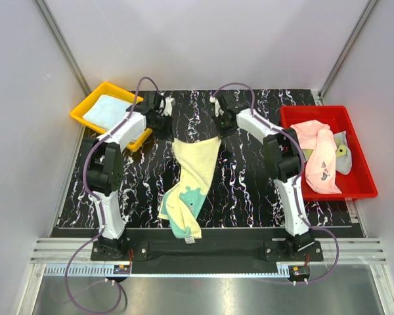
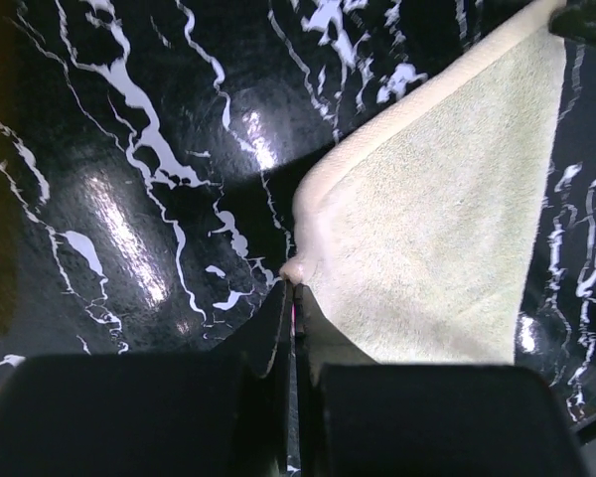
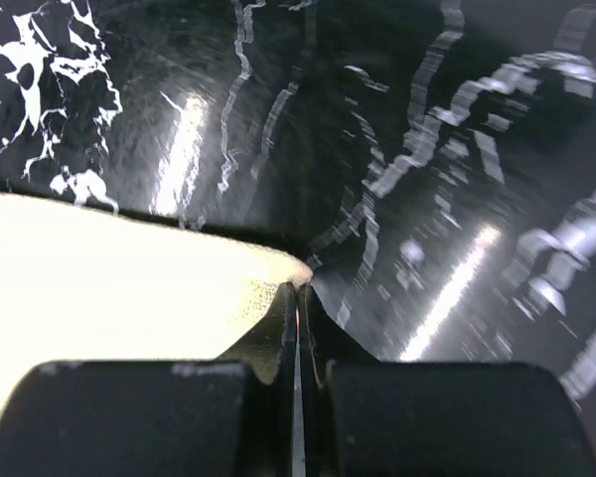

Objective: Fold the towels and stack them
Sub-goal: Flatten out the crumpled towel

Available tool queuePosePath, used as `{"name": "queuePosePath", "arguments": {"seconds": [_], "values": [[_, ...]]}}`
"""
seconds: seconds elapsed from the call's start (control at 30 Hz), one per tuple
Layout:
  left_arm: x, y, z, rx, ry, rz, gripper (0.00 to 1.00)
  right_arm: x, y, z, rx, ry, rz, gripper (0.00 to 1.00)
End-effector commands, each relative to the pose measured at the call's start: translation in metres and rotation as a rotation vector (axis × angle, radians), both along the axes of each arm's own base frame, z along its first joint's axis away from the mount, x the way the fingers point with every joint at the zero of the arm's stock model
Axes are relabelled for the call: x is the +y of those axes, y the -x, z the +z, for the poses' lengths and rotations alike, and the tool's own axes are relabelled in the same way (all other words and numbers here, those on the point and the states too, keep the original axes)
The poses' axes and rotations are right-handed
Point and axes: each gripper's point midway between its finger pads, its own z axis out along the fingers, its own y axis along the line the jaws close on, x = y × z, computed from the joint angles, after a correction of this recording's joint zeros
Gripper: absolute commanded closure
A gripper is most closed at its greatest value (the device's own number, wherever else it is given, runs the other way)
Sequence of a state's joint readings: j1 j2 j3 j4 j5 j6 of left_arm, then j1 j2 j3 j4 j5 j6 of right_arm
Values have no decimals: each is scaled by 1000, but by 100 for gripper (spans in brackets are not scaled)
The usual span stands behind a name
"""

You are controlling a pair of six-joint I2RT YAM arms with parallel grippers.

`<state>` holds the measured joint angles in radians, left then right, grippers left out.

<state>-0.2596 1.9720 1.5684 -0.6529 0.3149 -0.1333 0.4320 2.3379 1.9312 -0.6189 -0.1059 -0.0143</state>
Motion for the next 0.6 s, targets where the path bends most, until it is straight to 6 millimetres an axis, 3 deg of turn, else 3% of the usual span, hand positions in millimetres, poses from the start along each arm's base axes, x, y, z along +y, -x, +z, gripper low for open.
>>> {"name": "queuePosePath", "arguments": {"seconds": [0.0,0.07,0.1,0.17,0.2,0.27,0.3,0.33,0.37,0.4,0.43,0.47,0.5,0.53,0.57], "values": [[-7,-18,122,-277,101,-3,100,-22,-12,144,-275,-9,-96,100],[-5,-14,150,-331,108,-1,100,-32,-6,175,-327,-22,-145,100],[-4,-9,179,-388,125,-5,100,-40,2,209,-385,-34,-175,100],[-4,-1,205,-443,147,-17,100,-48,15,235,-423,-51,-185,100],[-5,3,218,-469,161,-23,100,-53,27,268,-482,-86,-190,100],[-8,23,252,-541,203,-51,100,-59,44,289,-519,-109,-189,100],[-10,30,258,-555,210,-64,100,-65,63,321,-577,-150,-188,100],[-11,45,277,-601,232,-85,100,-66,73,331,-597,-173,-179,100],[-16,54,283,-613,246,-108,100,-68,85,330,-593,-183,-165,100],[-19,65,286,-612,255,-128,100,-67,109,358,-651,-243,-127,100],[-22,76,291,-616,271,-154,100,-67,122,366,-669,-264,-109,100],[-22,92,307,-655,284,-170,100,-67,133,361,-663,-270,-90,100],[-30,105,308,-658,295,-205,100,-65,161,382,-706,-326,-30,100],[-33,115,312,-674,301,-219,100,-63,175,389,-732,-347,4,100],[-41,131,320,-698,321,-253,100,-62,185,379,-727,-346,14,100]]}}
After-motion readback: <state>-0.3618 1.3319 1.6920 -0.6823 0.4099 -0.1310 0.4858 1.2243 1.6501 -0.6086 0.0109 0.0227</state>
